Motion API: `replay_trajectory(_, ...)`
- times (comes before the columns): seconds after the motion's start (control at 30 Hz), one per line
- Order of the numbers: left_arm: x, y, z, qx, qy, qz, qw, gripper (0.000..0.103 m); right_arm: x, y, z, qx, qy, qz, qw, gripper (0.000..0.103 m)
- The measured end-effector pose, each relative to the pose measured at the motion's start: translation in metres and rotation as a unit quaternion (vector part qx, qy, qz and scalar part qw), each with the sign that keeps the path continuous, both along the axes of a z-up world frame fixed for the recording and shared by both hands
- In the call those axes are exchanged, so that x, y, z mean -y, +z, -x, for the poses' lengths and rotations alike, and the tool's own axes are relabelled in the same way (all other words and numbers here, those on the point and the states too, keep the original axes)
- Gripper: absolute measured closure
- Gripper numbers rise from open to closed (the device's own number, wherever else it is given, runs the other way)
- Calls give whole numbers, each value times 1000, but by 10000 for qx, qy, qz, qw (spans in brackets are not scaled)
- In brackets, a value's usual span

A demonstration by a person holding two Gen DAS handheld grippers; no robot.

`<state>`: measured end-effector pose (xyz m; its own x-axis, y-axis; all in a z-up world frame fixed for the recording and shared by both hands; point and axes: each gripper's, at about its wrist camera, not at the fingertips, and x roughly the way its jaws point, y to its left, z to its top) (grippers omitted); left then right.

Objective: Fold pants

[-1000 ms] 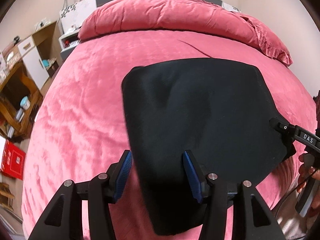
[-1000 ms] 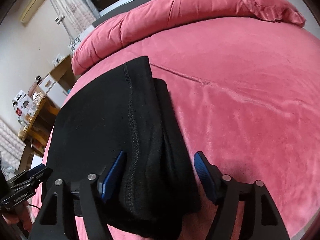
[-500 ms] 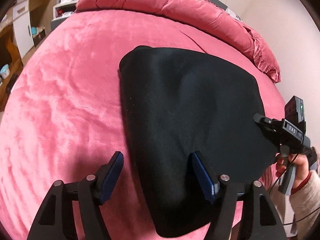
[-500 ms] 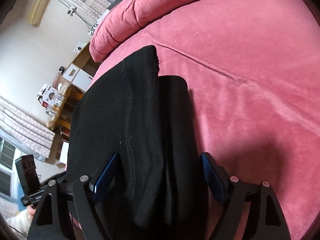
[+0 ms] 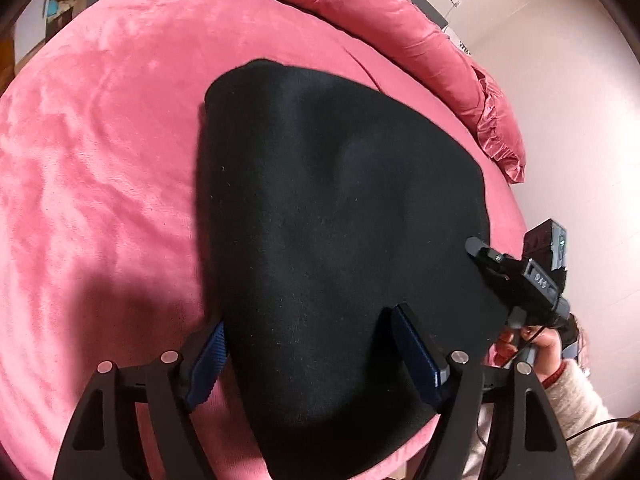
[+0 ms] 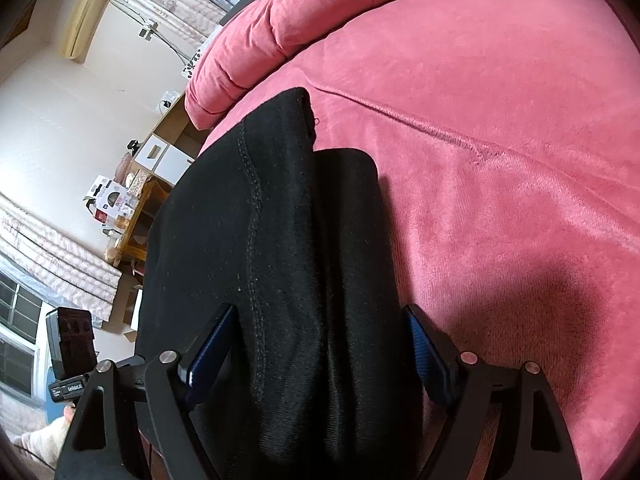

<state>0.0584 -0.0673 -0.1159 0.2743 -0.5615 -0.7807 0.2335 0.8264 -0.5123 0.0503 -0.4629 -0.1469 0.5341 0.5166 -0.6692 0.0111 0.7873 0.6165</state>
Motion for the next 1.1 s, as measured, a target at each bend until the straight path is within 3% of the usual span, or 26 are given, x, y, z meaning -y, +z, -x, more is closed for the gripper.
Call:
replay_trajectory(0.07, 1, -3, -3, 26, -50, 56, 10000, 24, -1, 1, 0, -11, 8, 100, 9999, 22)
replay_trajectory(0.17, 2, 4, -1, 194, -65, 4, 9998, 41, -10, 8, 1, 10, 30, 270, 9996, 33)
replay_trajectory(0.23, 5, 14, 2, 483, -170, -134, 9986, 64, -15, 14, 4, 93, 0, 360, 9993, 42)
replay_trajectory(0.3, 6, 26, 8, 687, -280, -253, 9969, 67, -22, 21, 8, 191, -65, 447, 9988, 48)
replay_trajectory(0.43, -12, 33, 12, 657, -157, -228, 9975, 68, -33, 29, 18, 311, -97, 203, 9993, 54)
replay_trajectory(0.77, -78, 33, 41, 706, 62, -546, 9960, 67, -98, 18, 30, 279, 259, -298, 9988, 54)
replay_trajectory(0.93, -87, 20, 34, 430, 344, -230, 9982, 49, -102, 16, 26, 185, 300, -241, 9991, 46)
replay_trajectory(1.0, -91, 13, 30, 292, 451, 29, 9986, 49, -99, 14, 25, 118, 341, -203, 9991, 46)
replay_trajectory(1.1, -86, 13, 31, 404, 412, -101, 9983, 57, -102, 16, 23, 109, 365, -128, 9992, 50)
